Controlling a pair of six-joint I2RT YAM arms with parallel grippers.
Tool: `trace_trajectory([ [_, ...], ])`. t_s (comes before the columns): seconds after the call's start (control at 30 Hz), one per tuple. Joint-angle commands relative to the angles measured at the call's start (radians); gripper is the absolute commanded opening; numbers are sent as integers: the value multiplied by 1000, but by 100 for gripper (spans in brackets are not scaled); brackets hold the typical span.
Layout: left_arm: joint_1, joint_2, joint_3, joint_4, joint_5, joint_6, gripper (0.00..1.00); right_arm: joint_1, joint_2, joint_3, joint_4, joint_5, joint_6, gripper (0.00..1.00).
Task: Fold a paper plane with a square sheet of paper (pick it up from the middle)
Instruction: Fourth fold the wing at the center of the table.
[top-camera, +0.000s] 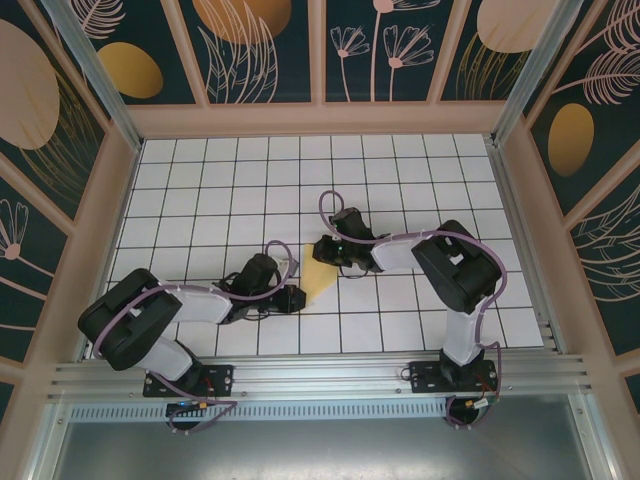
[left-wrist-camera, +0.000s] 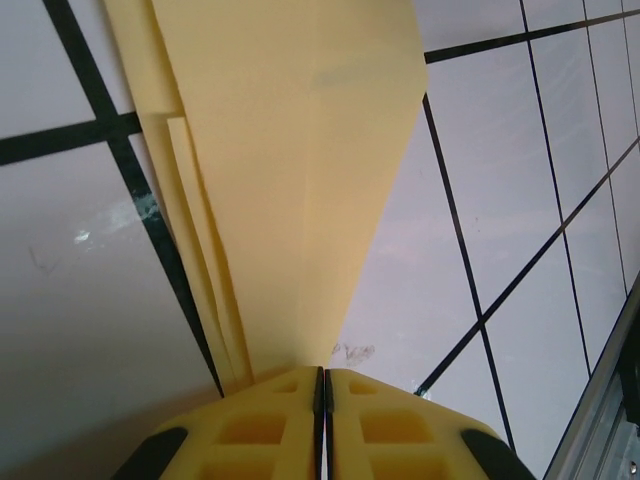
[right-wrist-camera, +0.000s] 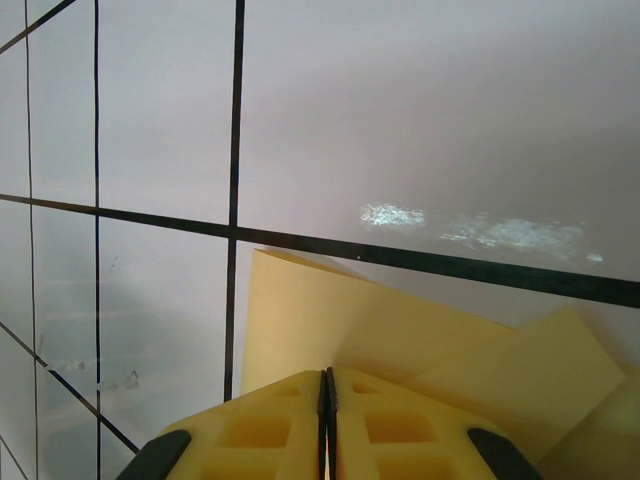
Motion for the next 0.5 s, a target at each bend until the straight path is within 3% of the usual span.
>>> trace_trajectory([
  [0.0,-4,-25,-76,-211,3,-13,13,3,57,-2,-85,51,-34,13],
  [0.23,-4,-167,-40,-279,4,0,15,4,25,39,-107,12,-55,15],
  [0.47,-5,-219,156,-366,-211,17,17,4,-142,52,-185,64,-78,25],
])
